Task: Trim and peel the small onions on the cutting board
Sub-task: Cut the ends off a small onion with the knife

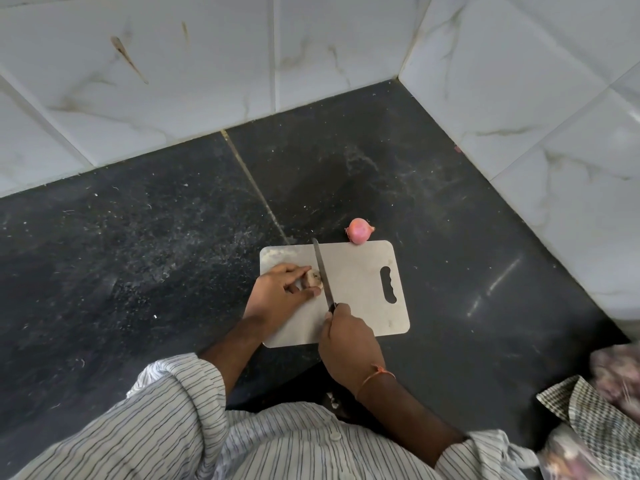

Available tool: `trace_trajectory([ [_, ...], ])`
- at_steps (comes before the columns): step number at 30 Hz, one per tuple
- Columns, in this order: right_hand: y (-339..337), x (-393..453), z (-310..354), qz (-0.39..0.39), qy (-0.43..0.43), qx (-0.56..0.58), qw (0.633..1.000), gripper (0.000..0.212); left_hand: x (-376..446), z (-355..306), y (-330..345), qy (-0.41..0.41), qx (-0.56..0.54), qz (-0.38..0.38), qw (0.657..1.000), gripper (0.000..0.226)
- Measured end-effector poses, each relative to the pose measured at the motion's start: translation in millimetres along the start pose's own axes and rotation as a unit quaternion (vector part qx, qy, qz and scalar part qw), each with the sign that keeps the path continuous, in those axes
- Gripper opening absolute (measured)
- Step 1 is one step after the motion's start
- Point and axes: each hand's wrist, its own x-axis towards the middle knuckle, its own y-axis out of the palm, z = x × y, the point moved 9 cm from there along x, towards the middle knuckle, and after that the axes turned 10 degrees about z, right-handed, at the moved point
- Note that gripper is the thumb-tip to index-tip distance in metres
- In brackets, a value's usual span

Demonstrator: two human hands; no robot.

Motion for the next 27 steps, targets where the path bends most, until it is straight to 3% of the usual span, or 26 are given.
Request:
trace_trajectory([
  [27, 20, 4, -19, 0.012, -0.003, -0.018, 1.0, 0.008, 1, 2, -1, -0.003, -0.001, -0.01, 1.0, 0.058],
])
